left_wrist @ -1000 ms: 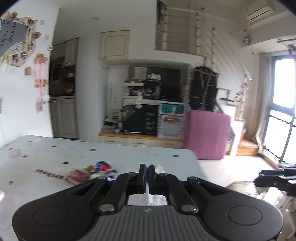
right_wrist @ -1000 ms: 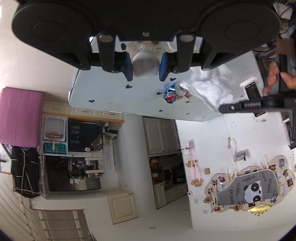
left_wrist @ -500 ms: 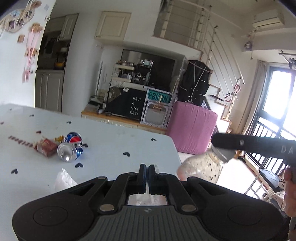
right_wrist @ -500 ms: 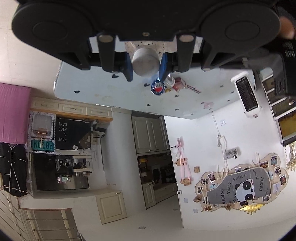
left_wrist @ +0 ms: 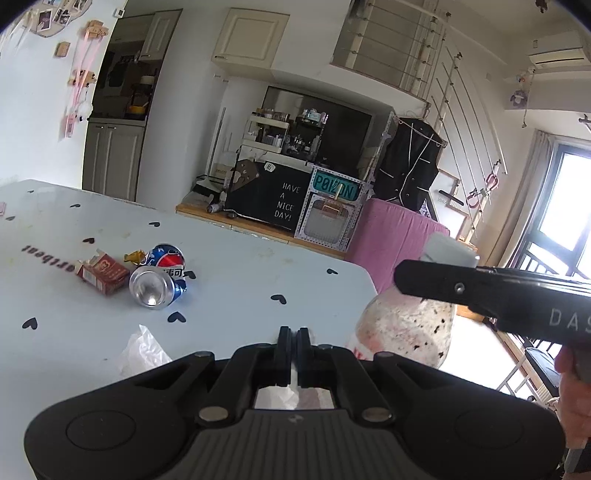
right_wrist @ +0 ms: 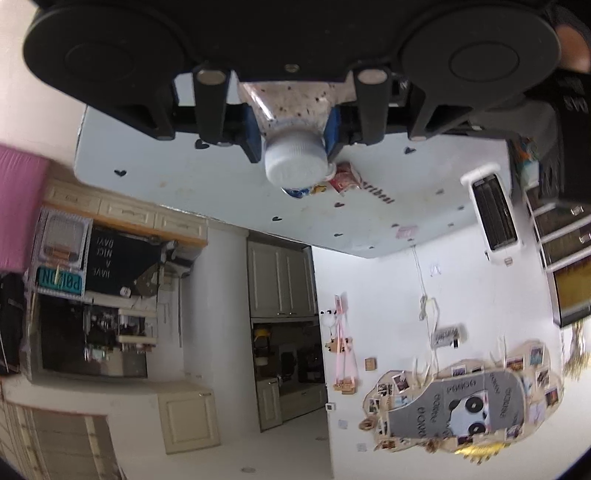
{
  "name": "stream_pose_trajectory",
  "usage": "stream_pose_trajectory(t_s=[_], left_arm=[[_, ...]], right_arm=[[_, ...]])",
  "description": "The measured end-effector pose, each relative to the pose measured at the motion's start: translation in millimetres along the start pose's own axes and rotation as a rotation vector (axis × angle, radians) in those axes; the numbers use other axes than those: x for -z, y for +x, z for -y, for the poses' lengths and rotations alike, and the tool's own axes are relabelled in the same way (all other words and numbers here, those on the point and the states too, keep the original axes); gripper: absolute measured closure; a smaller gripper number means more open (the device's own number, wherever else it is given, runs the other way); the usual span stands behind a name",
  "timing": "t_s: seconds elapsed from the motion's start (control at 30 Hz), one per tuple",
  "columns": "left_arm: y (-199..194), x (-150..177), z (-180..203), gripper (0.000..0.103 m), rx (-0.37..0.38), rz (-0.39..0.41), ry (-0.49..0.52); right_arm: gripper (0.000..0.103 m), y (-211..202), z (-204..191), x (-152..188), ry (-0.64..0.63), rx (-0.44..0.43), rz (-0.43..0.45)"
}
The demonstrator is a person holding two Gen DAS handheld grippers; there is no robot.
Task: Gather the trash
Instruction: 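Carry the clear bottle and white bag toward the wastebasket with both grippers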
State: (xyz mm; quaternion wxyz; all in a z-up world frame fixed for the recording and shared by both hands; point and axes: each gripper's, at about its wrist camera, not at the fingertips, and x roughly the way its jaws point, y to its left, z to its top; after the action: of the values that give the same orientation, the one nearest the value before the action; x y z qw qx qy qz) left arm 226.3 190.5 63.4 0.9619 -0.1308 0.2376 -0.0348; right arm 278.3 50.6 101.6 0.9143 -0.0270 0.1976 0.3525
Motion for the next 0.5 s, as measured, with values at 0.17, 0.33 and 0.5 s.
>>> stream_pose_trajectory(t_s=[0.17, 0.33, 0.5], left_arm=[[-9.5, -7.0, -0.4, 0.101, -0.007, 0.018, 0.008], [-21.8, -20.1, 8.6, 0.101, -0.019, 0.048, 0.032], [-31.0, -26.8, 30.5, 0.101, -0.006, 0.060, 0.066]], right_arm=[[0.068, -4.5, -2.7, -7.1, -0.006, 0.031, 0.011], [0.069, -28.2, 3.3, -22.5, 0.001, 0.055, 0.050], [0.069, -56.1, 13.1, -24.8, -0.005, 0.099, 0.060]])
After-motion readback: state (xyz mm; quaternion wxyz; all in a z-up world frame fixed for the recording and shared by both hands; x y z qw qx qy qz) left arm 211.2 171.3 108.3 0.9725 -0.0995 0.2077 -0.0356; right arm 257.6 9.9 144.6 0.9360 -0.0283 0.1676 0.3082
